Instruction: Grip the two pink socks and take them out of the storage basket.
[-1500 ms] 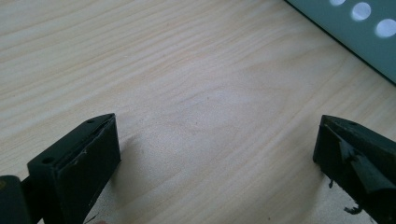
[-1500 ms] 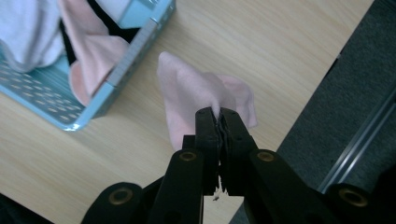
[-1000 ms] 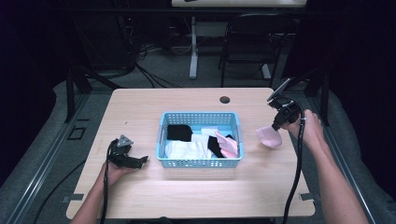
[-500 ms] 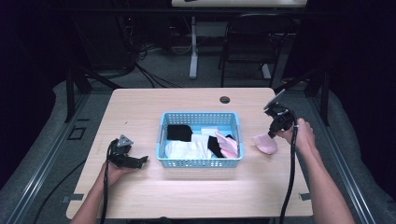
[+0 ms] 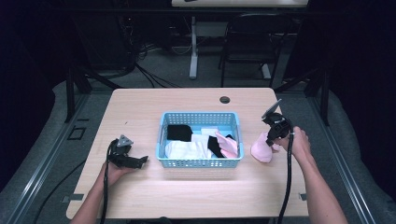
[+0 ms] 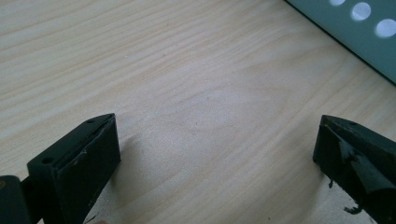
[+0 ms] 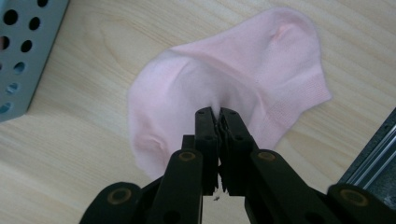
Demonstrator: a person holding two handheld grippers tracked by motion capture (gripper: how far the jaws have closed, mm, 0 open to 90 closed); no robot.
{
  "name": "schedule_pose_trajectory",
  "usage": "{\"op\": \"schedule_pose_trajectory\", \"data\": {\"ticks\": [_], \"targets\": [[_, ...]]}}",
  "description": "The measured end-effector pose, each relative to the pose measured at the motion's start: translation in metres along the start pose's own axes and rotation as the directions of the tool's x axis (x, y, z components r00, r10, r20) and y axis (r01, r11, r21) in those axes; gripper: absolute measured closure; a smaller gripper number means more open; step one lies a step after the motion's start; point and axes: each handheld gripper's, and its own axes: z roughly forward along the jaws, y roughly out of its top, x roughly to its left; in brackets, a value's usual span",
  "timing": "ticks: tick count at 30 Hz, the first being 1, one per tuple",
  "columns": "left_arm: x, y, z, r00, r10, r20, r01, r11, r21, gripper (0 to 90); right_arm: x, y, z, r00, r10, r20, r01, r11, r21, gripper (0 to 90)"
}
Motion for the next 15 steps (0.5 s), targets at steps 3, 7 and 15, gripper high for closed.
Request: {"op": "schedule_pose_trajectory", "data": {"ticks": [3, 7, 15], "targets": [[0.0, 0.0, 0.0, 1.0, 0.0, 0.0, 0.0, 1.0, 0.0, 0.5, 0.0, -0.002, 0.006, 1.0, 0.007, 0.0, -0.007, 1.0, 0.001, 85.5], [0.0, 0.0, 0.0, 1.0, 0.0, 0.0, 0.0, 1.0, 0.0, 0.5, -0.001, -0.005, 0.001, 0.9999, -0.005, -0.013, 0.005, 1.0, -0.018, 78.0], [0.0, 0.0, 0.0, 1.0, 0.0, 0.0, 0.0, 1.0, 0.0, 0.5, 0.006, -0.009, -0.038, 0.9995, -0.021, -0.024, 0.018, 0.993, -0.117, 29.9]]}}
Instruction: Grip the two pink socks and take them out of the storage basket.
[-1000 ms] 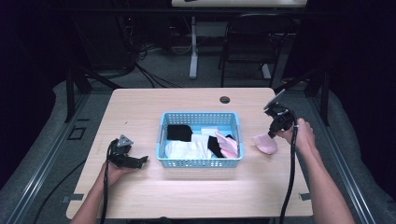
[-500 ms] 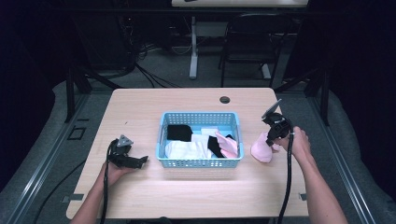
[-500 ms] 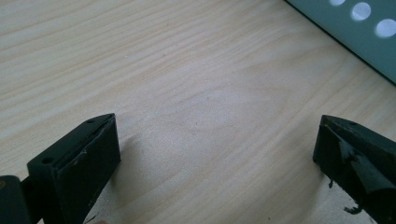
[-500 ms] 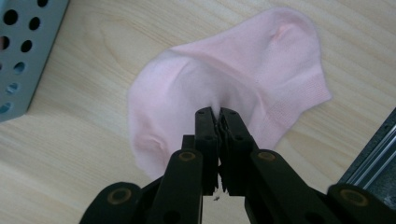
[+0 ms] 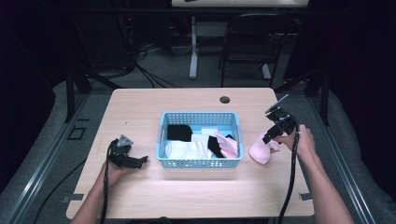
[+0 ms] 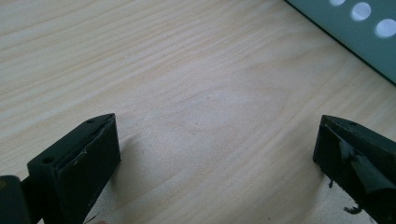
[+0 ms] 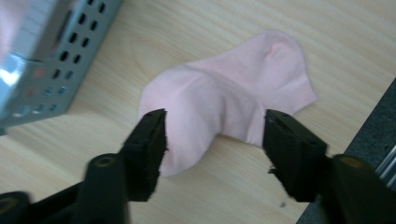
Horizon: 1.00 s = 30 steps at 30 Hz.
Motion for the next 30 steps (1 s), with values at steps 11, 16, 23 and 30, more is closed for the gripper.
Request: {"op": "schedule_pose_trajectory", "data": {"ticks": [11, 16, 23, 30], "targets": [[0.0, 0.0, 0.0, 1.0, 0.0, 0.0, 0.0, 1.0, 0.0, 0.5, 0.031, 0.018, -0.038, 0.9972, -0.075, -0.005, 0.074, 0.994, -0.078, 0.8], [0.0, 0.0, 0.0, 1.0, 0.0, 0.0, 0.0, 1.0, 0.0, 0.5, 0.054, 0.029, -0.044, 0.9903, -0.135, -0.035, 0.131, 0.987, -0.096, 0.0], [0.0, 0.0, 0.0, 1.0, 0.0, 0.0, 0.0, 1.0, 0.0, 0.5, 0.084, 0.044, -0.045, 0.9773, -0.206, -0.051, 0.199, 0.973, -0.12, 0.0], [0.0, 0.0, 0.0, 1.0, 0.0, 0.0, 0.0, 1.0, 0.0, 0.5, 0.109, 0.061, -0.033, 0.96, -0.259, -0.106, 0.247, 0.962, -0.117, 0.0]]}}
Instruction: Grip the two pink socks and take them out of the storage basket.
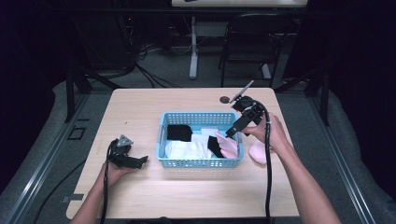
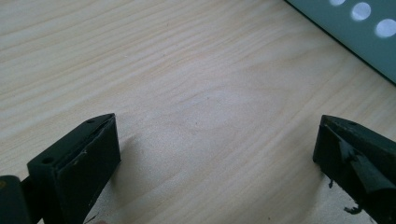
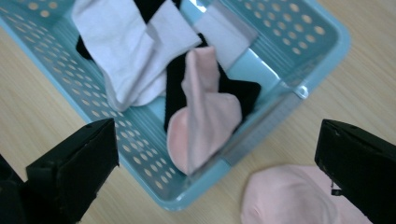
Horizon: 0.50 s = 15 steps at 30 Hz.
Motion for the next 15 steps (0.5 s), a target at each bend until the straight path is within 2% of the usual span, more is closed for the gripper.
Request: {"op": "schedule_pose_trajectory", "data": {"ticks": [1, 4, 5, 8, 12, 15], "targets": [[0.0, 0.0, 0.0, 1.0, 0.0, 0.0, 0.0, 1.0, 0.0, 0.5, 0.002, 0.003, 0.003, 0.9998, -0.018, -0.001, 0.018, 1.0, 0.008, 0.0], [0.0, 0.0, 0.0, 1.0, 0.0, 0.0, 0.0, 1.0, 0.0, 0.5, 0.007, 0.01, 0.016, 0.9986, -0.033, -0.041, 0.034, 0.999, 0.014, 0.0], [0.0, 0.0, 0.0, 1.0, 0.0, 0.0, 0.0, 1.0, 0.0, 0.5, 0.007, 0.01, 0.016, 0.9986, -0.033, -0.041, 0.034, 0.999, 0.014, 0.0], [0.0, 0.0, 0.0, 1.0, 0.0, 0.001, 0.0, 1.0, 0.0, 0.5, 0.014, 0.016, 0.034, 0.9968, -0.051, -0.062, 0.053, 0.998, 0.037, 0.0], [0.0, 0.0, 0.0, 1.0, 0.0, 0.001, 0.0, 1.0, 0.0, 0.5, 0.015, 0.017, 0.053, 0.9963, -0.043, -0.074, 0.048, 0.997, 0.066, 0.0], [0.0, 0.0, 0.0, 1.0, -0.001, 0.002, 0.001, 1.0, 0.0, 0.5, 0.015, 0.016, 0.066, 0.9969, -0.044, -0.066, 0.052, 0.991, 0.124, 0.0]]}}
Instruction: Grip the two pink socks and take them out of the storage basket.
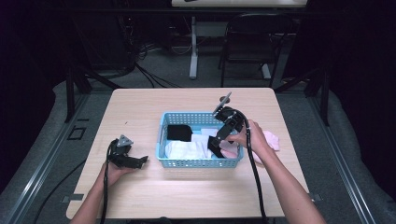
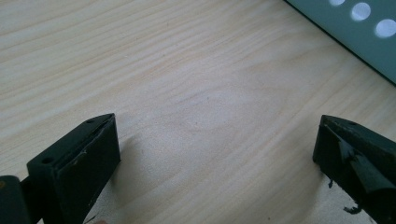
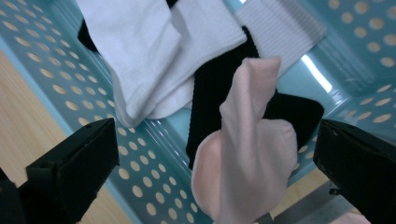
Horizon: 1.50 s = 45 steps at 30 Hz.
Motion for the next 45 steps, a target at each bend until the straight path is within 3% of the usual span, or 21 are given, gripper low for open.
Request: {"op": "schedule_pose_trajectory", "data": {"ticks": [4, 9, 15, 16, 21, 23, 25, 26, 29, 33, 37, 45], "targets": [[0.0, 0.0, 0.0, 1.0, 0.0, 0.0, 0.0, 1.0, 0.0, 0.5, -0.003, -0.002, 0.015, 0.9997, -0.012, 0.02, 0.01, 0.999, 0.054, 0.0], [0.0, 0.0, 0.0, 1.0, 0.001, 0.0, -0.001, 1.0, 0.0, 0.5, -0.005, -0.005, 0.025, 0.9996, -0.008, 0.027, 0.006, 0.997, 0.079, 0.3], [0.0, 0.0, 0.0, 1.0, 0.0, 0.0, 0.0, 1.0, 0.0, 0.5, -0.006, -0.009, 0.032, 0.9986, 0.005, 0.052, -0.01, 0.995, 0.095, 14.3], [0.0, 0.0, 0.0, 1.0, 0.0, 0.0, 0.0, 1.0, 0.0, 0.5, -0.007, -0.008, 0.032, 0.998, -0.006, 0.063, -0.002, 0.991, 0.13, 16.6], [0.0, 0.0, 0.0, 1.0, 0.0, 0.0, 0.0, 1.0, 0.0, 0.5, -0.004, -0.01, 0.037, 0.9885, 0.003, 0.151, -0.024, 0.99, 0.137, 29.8], [0.0, 0.0, 0.0, 1.0, 0.0, 0.0, 0.0, 1.0, 0.0, 0.5, -0.002, -0.009, 0.037, 0.9876, -0.012, 0.156, -0.012, 0.988, 0.151, 38.4], [0.0, 0.0, 0.0, 1.0, 0.0, 0.0, 0.0, 1.0, 0.0, 0.5, -0.001, -0.01, 0.038, 0.9881, -0.01, 0.154, -0.013, 0.989, 0.148, 40.2], [0.0, 0.0, 0.0, 1.0, 0.0, 0.0, 0.0, 1.0, 0.0, 0.5, 0.001, -0.009, 0.038, 0.9877, -0.021, 0.155, -0.003, 0.988, 0.155, 48.3], [0.0, 0.0, 0.0, 1.0, 0.0, 0.0, 0.0, 1.0, 0.0, 0.5, 0.003, -0.009, 0.039, 0.9889, -0.022, 0.147, -0.001, 0.988, 0.153, 59.0], [0.0, 0.0, 0.0, 1.0, 0.0, 0.0, 0.0, 1.0, 0.0, 0.5, 0.003, -0.009, 0.037, 0.9915, -0.041, 0.123, 0.018, 0.983, 0.184, 69.4], [0.0, 0.0, 0.0, 1.0, 0.0, 0.0, 0.0, 1.0, 0.0, 0.5, 0.004, -0.01, 0.035, 0.9943, -0.042, 0.097, 0.025, 0.984, 0.175, 79.0], [0.0, 0.0, 0.0, 1.0, 0.0, 0.0, 0.0, 1.0, 0.0, 0.5, 0.007, -0.01, 0.02, 0.9967, -0.031, 0.075, 0.021, 0.991, 0.131, 84.2]]}}
